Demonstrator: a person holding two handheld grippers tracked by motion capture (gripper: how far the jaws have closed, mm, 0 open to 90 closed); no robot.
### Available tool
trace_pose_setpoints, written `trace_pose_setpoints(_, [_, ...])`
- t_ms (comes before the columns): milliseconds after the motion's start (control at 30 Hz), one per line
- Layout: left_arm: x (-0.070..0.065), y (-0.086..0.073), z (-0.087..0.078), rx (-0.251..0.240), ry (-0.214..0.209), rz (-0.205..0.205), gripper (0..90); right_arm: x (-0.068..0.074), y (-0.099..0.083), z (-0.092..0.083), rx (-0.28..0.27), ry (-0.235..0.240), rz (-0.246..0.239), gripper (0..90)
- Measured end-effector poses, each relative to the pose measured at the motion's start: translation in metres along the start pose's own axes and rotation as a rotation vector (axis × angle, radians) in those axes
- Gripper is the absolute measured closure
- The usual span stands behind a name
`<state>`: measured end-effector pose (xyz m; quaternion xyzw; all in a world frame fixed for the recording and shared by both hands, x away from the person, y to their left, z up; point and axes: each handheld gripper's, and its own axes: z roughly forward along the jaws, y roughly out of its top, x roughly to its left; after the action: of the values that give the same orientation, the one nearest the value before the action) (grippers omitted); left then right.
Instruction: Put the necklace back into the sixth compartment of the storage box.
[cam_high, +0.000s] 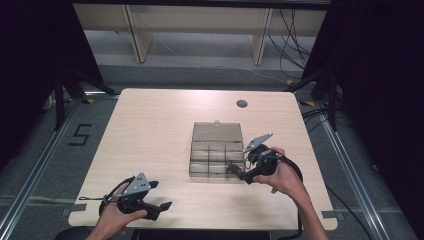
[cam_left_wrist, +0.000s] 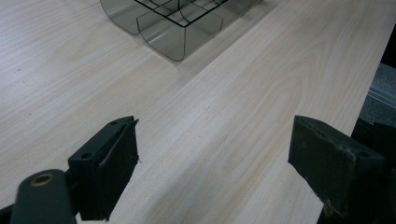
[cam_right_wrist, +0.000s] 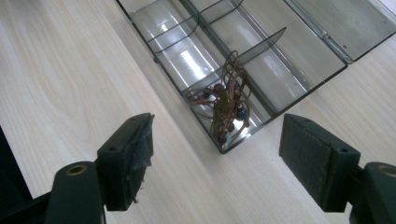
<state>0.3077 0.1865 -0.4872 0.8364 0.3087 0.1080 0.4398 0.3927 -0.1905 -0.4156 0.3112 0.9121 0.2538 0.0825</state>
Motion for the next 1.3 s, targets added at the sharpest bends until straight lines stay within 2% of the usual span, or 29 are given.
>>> trace_pose_setpoints(67, [0.0, 0.0, 0.0, 0.0, -0.002, 0.003, 15.3, -0.001, -0.002, 0.0, -0.002, 0.013, -0.01, 26.2])
trace_pose_setpoints(133, [0.0, 0.0, 0.0, 0.0, 0.0, 0.0, 15.3, -0.002, -0.002, 0.0, -0.006, 0.004, -0.02, 26.0])
trace_pose_setpoints(167, [0.0, 0.0, 0.0, 0.0, 0.0, 0.0, 15.3, 0.0, -0.003, -0.001, 0.005, 0.001, 0.008, 25.8])
trace_pose_setpoints(233, [0.0, 0.0, 0.0, 0.0, 0.0, 0.0, 15.3, -0.001, -0.005, -0.001, -0.004, 0.013, -0.004, 25.1])
trace_pose_setpoints(333, [0.0, 0.0, 0.0, 0.0, 0.0, 0.0, 15.3, -0.001, -0.006, 0.0, -0.012, 0.001, -0.006, 23.6])
trace_pose_setpoints(433, [0.0, 0.0, 0.0, 0.0, -0.002, 0.004, 15.3, 0.001, -0.008, 0.0, -0.009, -0.011, 0.02, 22.1])
trace_pose_setpoints(467, [0.0, 0.0, 0.0, 0.0, 0.0, 0.002, 15.3, 0.001, -0.009, -0.001, -0.016, 0.004, 0.018, 21.8])
trace_pose_setpoints(533, [0.0, 0.0, 0.0, 0.0, 0.0, 0.001, 15.3, 0.003, -0.011, -0.001, -0.013, -0.013, 0.035, 21.5])
trace_pose_setpoints(667, [0.0, 0.0, -0.001, 0.006, 0.0, 0.009, 15.3, 0.003, -0.016, 0.003, -0.041, -0.019, 0.002, 21.2])
trace_pose_setpoints(700, [0.0, 0.0, 0.0, 0.006, -0.001, 0.009, 15.3, 0.003, -0.016, 0.003, -0.041, -0.019, 0.002, 21.2])
trace_pose_setpoints(733, [-0.001, 0.0, 0.0, -0.005, -0.001, -0.005, 15.3, 0.005, -0.017, 0.002, -0.025, -0.018, 0.027, 21.2])
trace_pose_setpoints(767, [0.0, 0.0, -0.001, 0.006, 0.0, 0.009, 15.3, 0.005, -0.018, 0.002, -0.023, -0.018, 0.03, 21.3])
trace_pose_setpoints(800, [0.0, 0.0, -0.001, 0.007, 0.0, 0.009, 15.3, 0.004, -0.02, 0.002, -0.039, -0.015, 0.009, 21.3])
trace_pose_setpoints(900, [0.0, 0.0, -0.001, 0.012, 0.0, 0.017, 15.3, 0.007, -0.023, 0.002, -0.031, -0.027, 0.035, 21.3])
trace_pose_setpoints(967, [0.0, 0.0, -0.001, 0.011, 0.0, 0.016, 15.3, 0.008, -0.024, 0.002, -0.052, -0.026, 0.033, 21.3])
trace_pose_setpoints(1000, [0.0, 0.0, -0.001, 0.011, 0.0, 0.016, 15.3, 0.008, -0.025, 0.0, -0.044, -0.015, 0.027, 21.2])
trace_pose_setpoints(1033, [0.0, 0.0, -0.001, 0.011, 0.0, 0.016, 15.3, 0.008, -0.025, 0.001, -0.051, -0.026, 0.022, 21.2])
trace_pose_setpoints(1067, [0.0, 0.0, -0.001, 0.011, 0.0, 0.016, 15.3, 0.009, -0.026, 0.001, -0.055, -0.009, 0.037, 21.2])
trace_pose_setpoints(1100, [0.0, 0.0, 0.0, 0.001, 0.0, 0.005, 15.3, 0.009, -0.026, 0.001, -0.066, -0.006, 0.015, 21.2])
trace_pose_setpoints(1133, [0.0, 0.0, -0.001, 0.01, 0.0, 0.015, 15.3, 0.01, -0.026, 0.001, -0.068, -0.012, 0.02, 21.3])
trace_pose_setpoints(1200, [-0.001, 0.0, 0.0, -0.001, 0.0, 0.002, 15.3, 0.01, -0.027, 0.0, -0.066, -0.005, 0.006, 21.2])
trace_pose_setpoints(1233, [0.0, 0.0, -0.001, 0.011, 0.0, 0.018, 15.3, 0.011, -0.027, -0.001, -0.062, -0.003, 0.014, 21.2])
trace_pose_setpoints(1300, [-0.001, 0.0, 0.0, -0.001, 0.0, 0.003, 15.3, 0.012, -0.028, 0.001, -0.083, -0.012, 0.023, 21.2])
